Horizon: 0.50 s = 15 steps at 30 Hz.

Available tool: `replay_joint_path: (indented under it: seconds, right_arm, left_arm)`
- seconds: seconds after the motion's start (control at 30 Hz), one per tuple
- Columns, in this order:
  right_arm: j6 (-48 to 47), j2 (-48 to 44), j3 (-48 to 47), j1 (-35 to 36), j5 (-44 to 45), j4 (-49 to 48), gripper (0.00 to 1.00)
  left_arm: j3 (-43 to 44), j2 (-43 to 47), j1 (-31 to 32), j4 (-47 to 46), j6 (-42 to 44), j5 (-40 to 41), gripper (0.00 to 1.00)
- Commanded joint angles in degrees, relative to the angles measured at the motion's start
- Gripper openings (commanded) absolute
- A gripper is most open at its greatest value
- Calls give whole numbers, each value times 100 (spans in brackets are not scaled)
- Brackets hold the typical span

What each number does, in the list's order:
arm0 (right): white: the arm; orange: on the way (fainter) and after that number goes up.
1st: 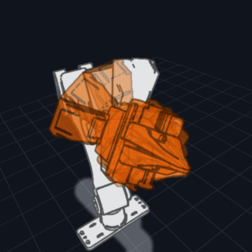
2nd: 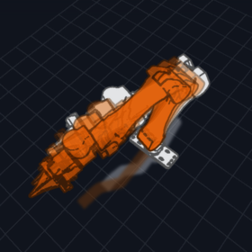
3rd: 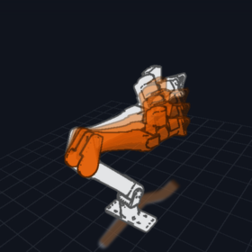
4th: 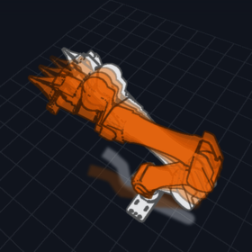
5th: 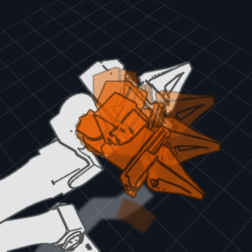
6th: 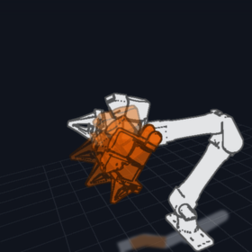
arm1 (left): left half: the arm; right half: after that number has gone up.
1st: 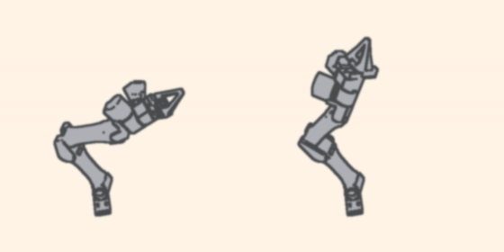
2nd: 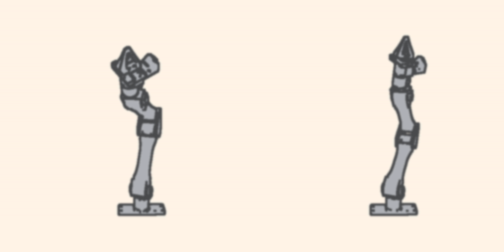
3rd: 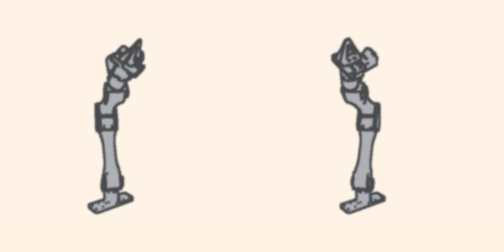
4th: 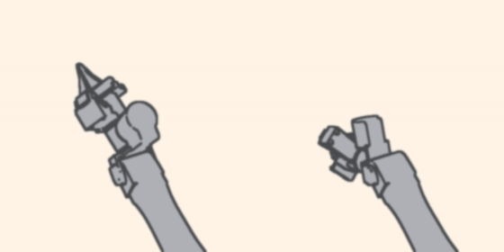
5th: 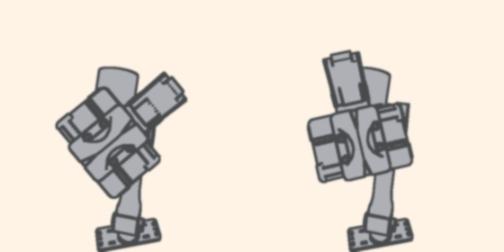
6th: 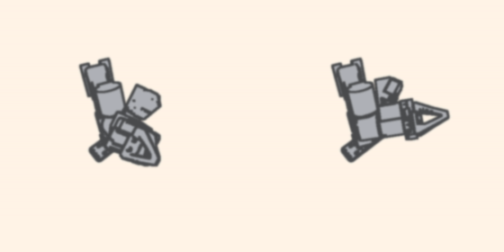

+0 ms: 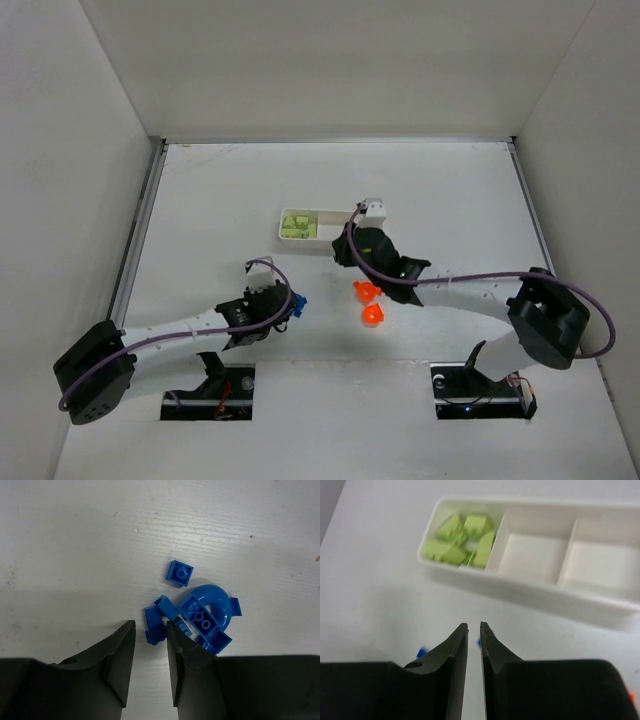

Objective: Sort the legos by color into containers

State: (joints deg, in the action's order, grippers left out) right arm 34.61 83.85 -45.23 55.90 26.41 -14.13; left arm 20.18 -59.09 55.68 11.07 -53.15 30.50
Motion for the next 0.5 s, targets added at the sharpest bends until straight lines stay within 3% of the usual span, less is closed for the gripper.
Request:
replay_joint_path:
  seconds: [0.0,0.27,0.47]
  right_arm:
    - [-253,297,-599,-531,-496,-90,22]
    - [-323,1344,-1655,-1007,-778,226,22]
    - [-323,731,-893,-674,-296,104,23]
  left_arm:
    - [-6,-76,70,44,-205,26,27]
    - [-120,-147,70,-122,-205,35,24]
    - [-208,20,88,-149,-196,87,14]
